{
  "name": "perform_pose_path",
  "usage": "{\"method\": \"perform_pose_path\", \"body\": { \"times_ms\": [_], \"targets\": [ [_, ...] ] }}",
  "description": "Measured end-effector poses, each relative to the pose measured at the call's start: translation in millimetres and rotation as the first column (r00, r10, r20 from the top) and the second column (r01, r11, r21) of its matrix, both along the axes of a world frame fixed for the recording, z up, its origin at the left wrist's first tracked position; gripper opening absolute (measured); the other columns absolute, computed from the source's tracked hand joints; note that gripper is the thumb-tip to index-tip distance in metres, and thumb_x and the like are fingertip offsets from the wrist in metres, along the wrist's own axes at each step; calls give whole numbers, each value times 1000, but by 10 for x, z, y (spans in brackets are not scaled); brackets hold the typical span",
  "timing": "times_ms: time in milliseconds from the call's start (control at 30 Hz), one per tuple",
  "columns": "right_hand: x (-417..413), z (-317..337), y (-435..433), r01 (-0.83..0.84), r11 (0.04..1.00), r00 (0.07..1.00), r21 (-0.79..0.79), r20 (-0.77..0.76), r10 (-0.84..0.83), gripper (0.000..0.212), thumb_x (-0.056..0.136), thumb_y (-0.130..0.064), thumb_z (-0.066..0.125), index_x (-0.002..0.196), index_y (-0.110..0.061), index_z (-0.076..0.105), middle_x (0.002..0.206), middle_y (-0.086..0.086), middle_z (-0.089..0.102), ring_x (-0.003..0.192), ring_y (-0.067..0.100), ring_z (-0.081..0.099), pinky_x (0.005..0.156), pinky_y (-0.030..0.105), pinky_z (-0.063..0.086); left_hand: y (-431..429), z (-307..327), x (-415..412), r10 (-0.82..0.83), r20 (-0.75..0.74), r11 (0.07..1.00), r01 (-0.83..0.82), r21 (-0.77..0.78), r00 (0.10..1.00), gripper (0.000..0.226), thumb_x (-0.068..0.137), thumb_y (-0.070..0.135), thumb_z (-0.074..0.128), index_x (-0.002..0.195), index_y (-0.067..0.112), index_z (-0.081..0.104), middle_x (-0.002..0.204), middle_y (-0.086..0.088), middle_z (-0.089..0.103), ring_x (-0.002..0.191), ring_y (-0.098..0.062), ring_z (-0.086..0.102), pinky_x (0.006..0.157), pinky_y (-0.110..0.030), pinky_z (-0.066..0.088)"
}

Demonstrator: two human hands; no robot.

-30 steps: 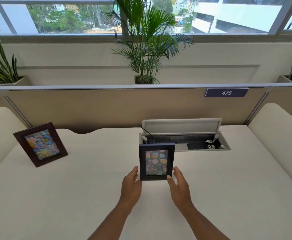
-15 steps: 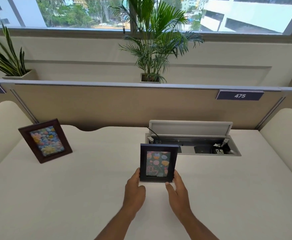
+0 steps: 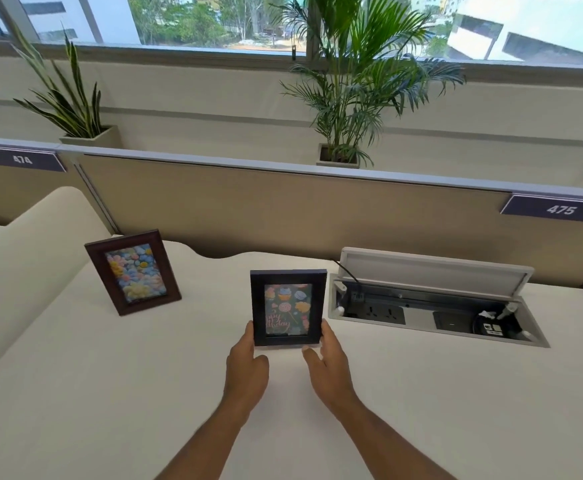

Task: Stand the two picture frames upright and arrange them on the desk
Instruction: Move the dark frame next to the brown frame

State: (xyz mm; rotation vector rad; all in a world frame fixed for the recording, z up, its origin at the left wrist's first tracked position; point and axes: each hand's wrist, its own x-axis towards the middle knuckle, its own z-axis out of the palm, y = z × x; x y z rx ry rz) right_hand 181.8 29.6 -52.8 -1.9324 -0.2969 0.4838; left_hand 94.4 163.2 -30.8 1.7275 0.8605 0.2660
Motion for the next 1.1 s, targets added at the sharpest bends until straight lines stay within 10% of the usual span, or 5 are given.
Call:
{"method": "perform_pose_path", "body": {
  "times_ms": [300, 733, 1100],
  "targets": [
    [279, 74, 950, -157, 987, 986, -14, 57, 158, 66, 103, -20, 59, 161, -25, 28, 164, -2, 42, 151, 18, 40, 122, 37, 38, 821, 11, 122, 126, -9, 989, -125, 84, 992, 76, 98, -16, 45, 164, 20, 32, 164, -6, 48, 152, -30, 44, 118, -44, 43],
    [606, 34, 1801, -319, 947, 939, -40, 119, 322, 64, 96, -17, 63, 154, -27, 39, 151, -2, 57, 135, 13, 54, 116, 38, 47, 1625, -156, 315, 212, 68, 974, -217, 60, 975, 77, 94, -19, 44, 162, 17, 36, 154, -7, 57, 142, -26, 53, 116, -41, 49],
    [791, -18, 2133, -377, 917, 923, -134, 23, 383, 84, 100, -26, 62, 166, -28, 11, 167, -2, 40, 152, 22, 40, 123, 41, 38, 1915, -330, 407, 242, -14, 969, -241, 50, 970, 85, 96, -15, 48, 168, 21, 18, 164, -5, 46, 149, -27, 45, 106, -28, 43]
  ]
}}
